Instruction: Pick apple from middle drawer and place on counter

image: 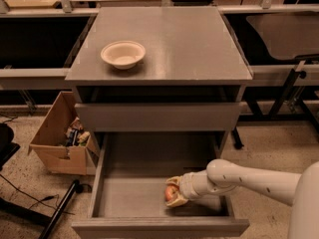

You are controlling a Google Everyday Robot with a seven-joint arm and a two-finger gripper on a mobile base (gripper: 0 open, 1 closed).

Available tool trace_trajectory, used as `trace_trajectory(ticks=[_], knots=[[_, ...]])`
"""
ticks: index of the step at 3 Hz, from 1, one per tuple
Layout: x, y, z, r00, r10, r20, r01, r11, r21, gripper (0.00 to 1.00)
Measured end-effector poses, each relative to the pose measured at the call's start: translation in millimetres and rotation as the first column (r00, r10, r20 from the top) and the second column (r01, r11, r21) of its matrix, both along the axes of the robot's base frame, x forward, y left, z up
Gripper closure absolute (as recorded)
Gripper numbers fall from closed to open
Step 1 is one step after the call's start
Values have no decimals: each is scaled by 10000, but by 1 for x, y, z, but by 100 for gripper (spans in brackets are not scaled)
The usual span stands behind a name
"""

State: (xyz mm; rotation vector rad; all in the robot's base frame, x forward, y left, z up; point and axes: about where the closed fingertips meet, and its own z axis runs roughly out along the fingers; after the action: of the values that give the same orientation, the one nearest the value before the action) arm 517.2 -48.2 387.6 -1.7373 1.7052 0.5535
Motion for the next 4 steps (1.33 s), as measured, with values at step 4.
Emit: trace_trajectory(ticks=[4], knots=[[24, -171, 286, 9630, -781, 2578, 665, 9964, 533, 100]])
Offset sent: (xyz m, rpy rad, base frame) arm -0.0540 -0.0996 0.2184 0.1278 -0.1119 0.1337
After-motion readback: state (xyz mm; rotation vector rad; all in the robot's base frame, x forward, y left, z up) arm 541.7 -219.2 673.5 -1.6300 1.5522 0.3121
